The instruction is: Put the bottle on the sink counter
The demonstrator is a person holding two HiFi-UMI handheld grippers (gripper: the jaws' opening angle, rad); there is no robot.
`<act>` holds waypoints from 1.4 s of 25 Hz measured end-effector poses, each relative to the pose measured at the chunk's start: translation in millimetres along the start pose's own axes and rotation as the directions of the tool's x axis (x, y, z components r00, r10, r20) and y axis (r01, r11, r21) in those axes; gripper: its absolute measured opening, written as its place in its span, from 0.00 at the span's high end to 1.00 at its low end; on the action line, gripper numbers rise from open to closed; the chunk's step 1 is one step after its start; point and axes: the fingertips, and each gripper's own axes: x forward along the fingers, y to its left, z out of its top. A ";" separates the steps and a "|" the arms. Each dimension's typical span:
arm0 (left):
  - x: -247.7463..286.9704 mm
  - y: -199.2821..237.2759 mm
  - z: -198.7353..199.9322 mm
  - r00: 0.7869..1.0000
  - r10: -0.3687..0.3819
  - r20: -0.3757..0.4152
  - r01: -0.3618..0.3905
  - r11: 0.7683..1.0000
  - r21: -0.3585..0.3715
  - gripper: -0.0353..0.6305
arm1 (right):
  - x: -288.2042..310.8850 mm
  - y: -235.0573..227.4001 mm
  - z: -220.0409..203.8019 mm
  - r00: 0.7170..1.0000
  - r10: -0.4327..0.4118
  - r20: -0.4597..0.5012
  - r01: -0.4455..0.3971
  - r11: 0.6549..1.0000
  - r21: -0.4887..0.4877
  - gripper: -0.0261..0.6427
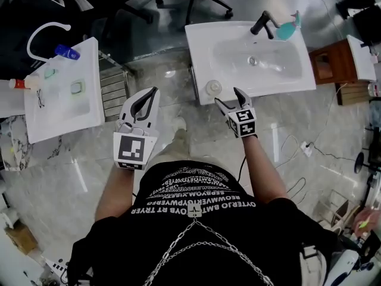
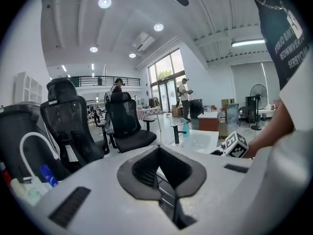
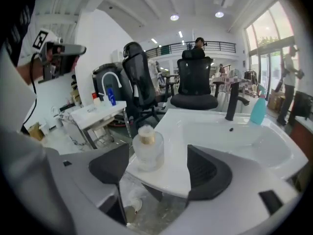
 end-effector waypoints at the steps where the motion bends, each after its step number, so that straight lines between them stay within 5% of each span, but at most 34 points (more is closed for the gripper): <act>1: -5.0 -2.6 4.7 1.000 0.005 0.014 -0.004 1.000 -0.004 0.94 | -19.2 -3.0 11.1 0.999 -0.010 0.040 0.010 1.000 0.012 0.42; 5: -26.2 -12.3 20.4 0.997 0.029 0.068 -0.029 1.000 0.001 0.94 | -102.4 -15.9 66.8 0.969 -0.137 0.206 0.144 0.989 -0.019 0.63; 7: -39.9 -20.5 25.7 0.995 0.042 0.089 -0.043 0.999 0.000 0.94 | -145.7 -23.2 86.4 0.936 -0.251 0.247 0.267 0.963 -0.034 0.92; 8: -47.3 -26.1 30.1 0.994 0.046 0.104 -0.046 0.999 0.000 0.94 | -165.8 -23.9 93.6 0.920 -0.292 0.261 0.313 0.949 -0.041 0.97; 18: -118.9 -104.4 38.9 0.985 0.050 0.165 -0.052 0.999 0.007 0.94 | -300.2 17.5 105.8 0.874 -0.284 0.393 0.320 0.947 -0.028 0.97; 27: -165.2 -145.7 11.5 0.992 0.086 0.096 -0.089 0.996 0.018 0.94 | -315.7 50.5 68.5 0.912 -0.198 0.358 0.225 0.974 -0.035 0.97; 35: -154.2 -157.9 17.2 0.995 0.063 0.077 -0.065 0.998 0.025 0.94 | -307.1 68.4 73.3 0.926 -0.146 0.347 0.187 0.979 -0.085 0.97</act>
